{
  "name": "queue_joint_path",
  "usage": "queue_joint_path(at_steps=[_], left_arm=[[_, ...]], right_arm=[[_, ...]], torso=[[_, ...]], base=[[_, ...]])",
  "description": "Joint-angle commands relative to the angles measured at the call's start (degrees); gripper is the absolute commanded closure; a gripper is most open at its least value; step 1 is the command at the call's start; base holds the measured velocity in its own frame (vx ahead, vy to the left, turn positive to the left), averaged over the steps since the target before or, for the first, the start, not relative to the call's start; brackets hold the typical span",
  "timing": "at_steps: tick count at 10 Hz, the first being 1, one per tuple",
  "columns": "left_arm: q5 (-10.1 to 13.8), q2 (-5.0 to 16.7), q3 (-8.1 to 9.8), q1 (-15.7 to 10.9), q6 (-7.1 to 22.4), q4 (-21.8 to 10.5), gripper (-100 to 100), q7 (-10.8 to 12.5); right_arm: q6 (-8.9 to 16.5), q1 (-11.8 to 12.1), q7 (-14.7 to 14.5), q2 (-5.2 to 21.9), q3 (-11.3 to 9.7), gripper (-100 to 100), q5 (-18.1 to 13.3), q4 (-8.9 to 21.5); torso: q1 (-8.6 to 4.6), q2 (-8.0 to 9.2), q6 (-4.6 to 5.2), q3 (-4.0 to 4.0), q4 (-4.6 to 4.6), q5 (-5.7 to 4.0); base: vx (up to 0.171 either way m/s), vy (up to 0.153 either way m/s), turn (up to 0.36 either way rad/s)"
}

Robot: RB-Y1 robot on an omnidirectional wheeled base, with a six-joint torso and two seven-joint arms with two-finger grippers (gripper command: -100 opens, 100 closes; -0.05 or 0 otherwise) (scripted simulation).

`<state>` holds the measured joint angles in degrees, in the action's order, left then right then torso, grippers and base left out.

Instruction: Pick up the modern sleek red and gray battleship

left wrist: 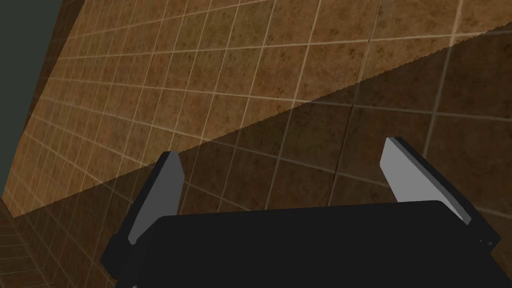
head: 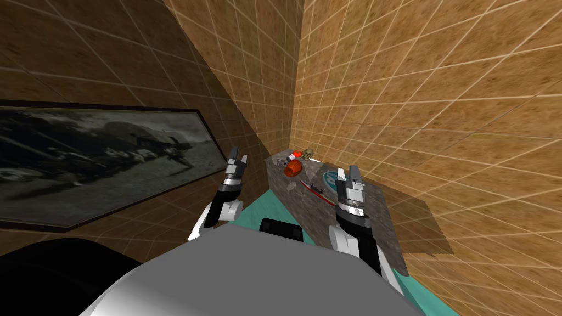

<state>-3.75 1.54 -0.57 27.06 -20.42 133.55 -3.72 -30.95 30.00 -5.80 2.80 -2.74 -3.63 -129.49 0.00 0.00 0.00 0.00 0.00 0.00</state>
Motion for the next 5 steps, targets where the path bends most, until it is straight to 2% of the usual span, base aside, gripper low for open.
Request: queue_joint_path(at_steps=[1, 5], left_arm=[[0.00, 0.00, 0.00, 0.00, 0.00, 0.00, 0, 0.00], [0.00, 0.00, 0.00, -0.01, 0.00, 0.00, 0, 0.00]], right_arm=[[0.32, -0.74, -0.27, 2.16, 0.24, -100, 0.40, 0.69], [1.40, -2.72, -1.19, 8.42, 1.24, -100, 1.36, 2.69]], torso=[[0.00, 0.00, 0.00, 0.00, 0.00, 0.00], [-0.14, 0.23, -0.01, 0.13, 0.05, -0.03]], base=[[-0.041, -0.001, 0.064], [-0.060, -0.024, 0.075]])
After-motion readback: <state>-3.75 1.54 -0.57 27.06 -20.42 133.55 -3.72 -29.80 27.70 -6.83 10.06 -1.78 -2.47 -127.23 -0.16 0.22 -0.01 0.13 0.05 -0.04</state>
